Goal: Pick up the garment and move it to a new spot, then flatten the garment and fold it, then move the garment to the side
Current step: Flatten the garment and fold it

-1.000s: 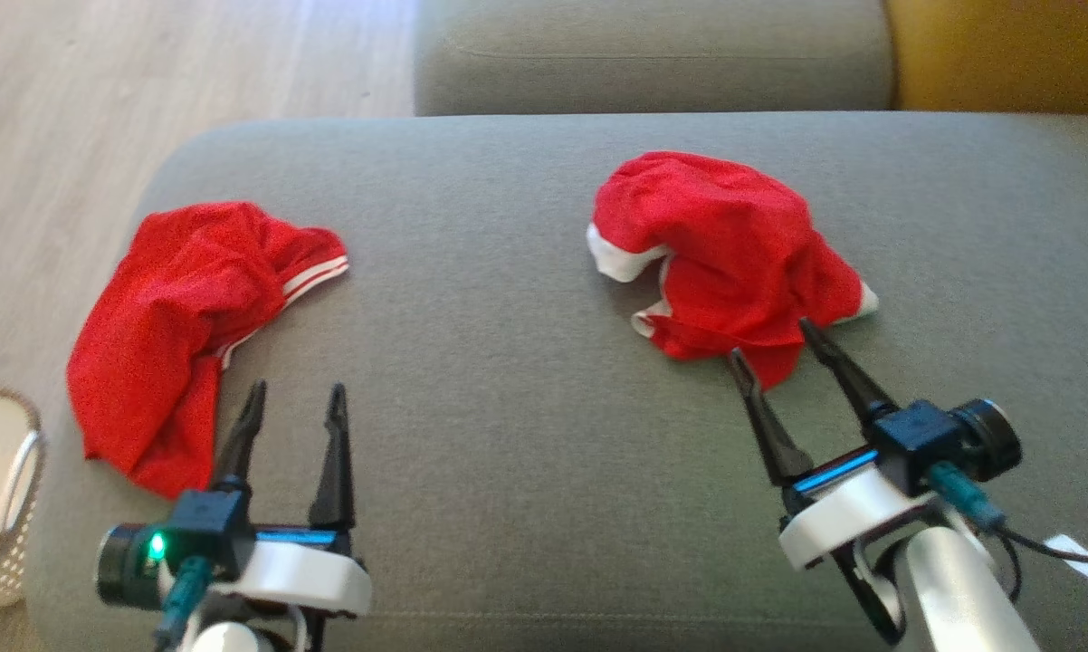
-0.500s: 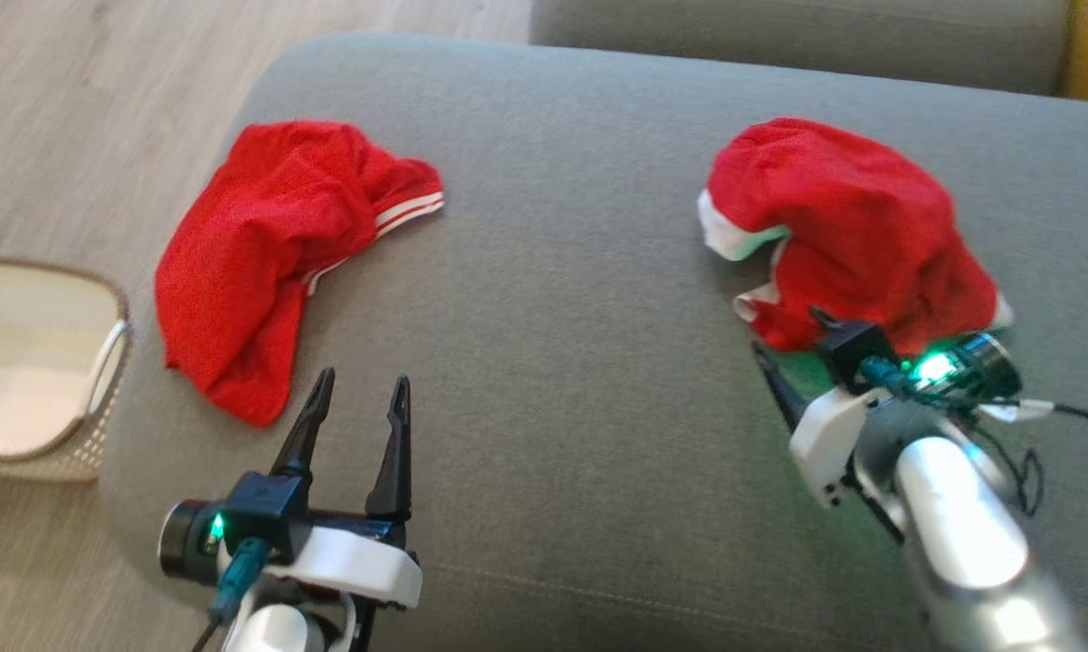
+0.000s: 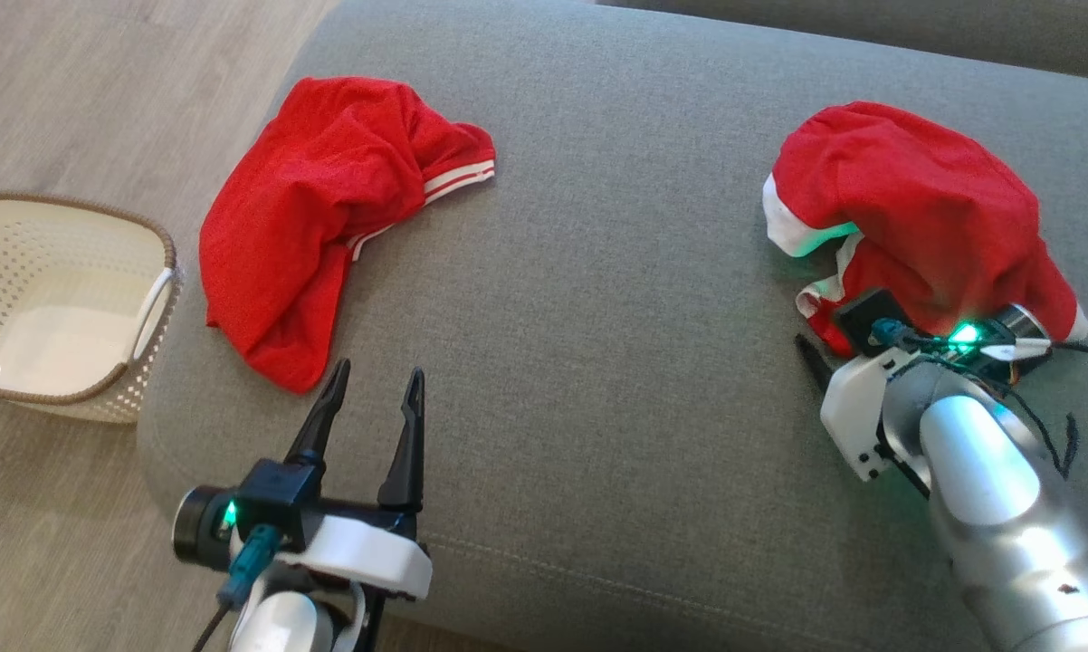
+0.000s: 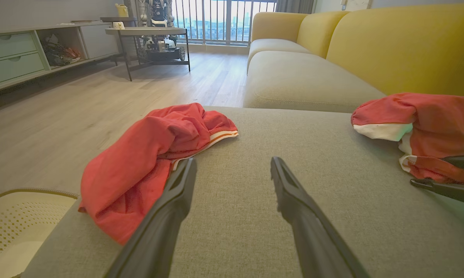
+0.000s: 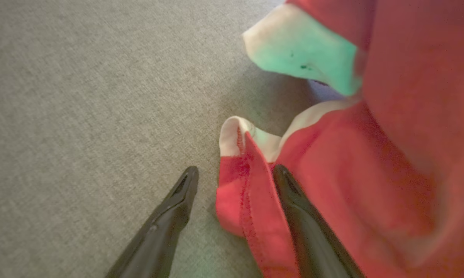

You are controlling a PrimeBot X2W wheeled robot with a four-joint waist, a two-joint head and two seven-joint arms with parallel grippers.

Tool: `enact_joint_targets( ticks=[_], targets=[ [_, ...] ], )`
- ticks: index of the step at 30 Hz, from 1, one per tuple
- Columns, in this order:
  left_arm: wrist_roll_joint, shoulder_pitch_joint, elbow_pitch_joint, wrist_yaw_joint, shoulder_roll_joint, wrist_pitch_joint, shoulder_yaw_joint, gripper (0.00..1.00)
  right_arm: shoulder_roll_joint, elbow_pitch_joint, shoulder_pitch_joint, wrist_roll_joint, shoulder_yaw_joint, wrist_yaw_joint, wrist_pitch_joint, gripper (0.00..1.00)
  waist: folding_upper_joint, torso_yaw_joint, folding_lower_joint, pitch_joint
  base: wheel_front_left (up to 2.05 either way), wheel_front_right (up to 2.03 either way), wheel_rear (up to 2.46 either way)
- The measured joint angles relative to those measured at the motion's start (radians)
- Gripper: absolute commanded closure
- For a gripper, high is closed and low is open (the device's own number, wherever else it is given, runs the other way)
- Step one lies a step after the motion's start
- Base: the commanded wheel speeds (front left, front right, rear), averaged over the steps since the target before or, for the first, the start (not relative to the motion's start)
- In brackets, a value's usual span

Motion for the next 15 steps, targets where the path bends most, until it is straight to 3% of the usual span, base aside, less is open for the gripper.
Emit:
enact_joint_targets(
  ticks=[1, 7, 15],
  targets=[
    [0.000, -0.004, 0.001, 0.000, 0.000, 0.000, 0.000, 0.00, 0.000, 0.012, -0.008, 0.000, -0.003, 0.000, -0.001, 1.00, 0.0000, 0.001, 0.0000, 0.002, 0.00, 0.00, 0.00],
    [0.000, -0.010, 0.018, 0.000, -0.004, 0.000, 0.002, 0.00, 0.017, 0.017, -0.040, 0.000, -0.038, 0.000, -0.100, 1.00, 0.0000, -0.009, 0.0000, -0.011, 0.00, 0.00, 0.00],
    [0.007, 0.000, 0.023, -0.002, -0.004, 0.000, 0.036, 0.00, 0.053, -0.161, -0.126, 0.002, -0.151, 0.000, -0.171, 1.00, 0.0000, -0.053, 0.0000, -0.084, 0.00, 0.00, 0.00]
  ],
)
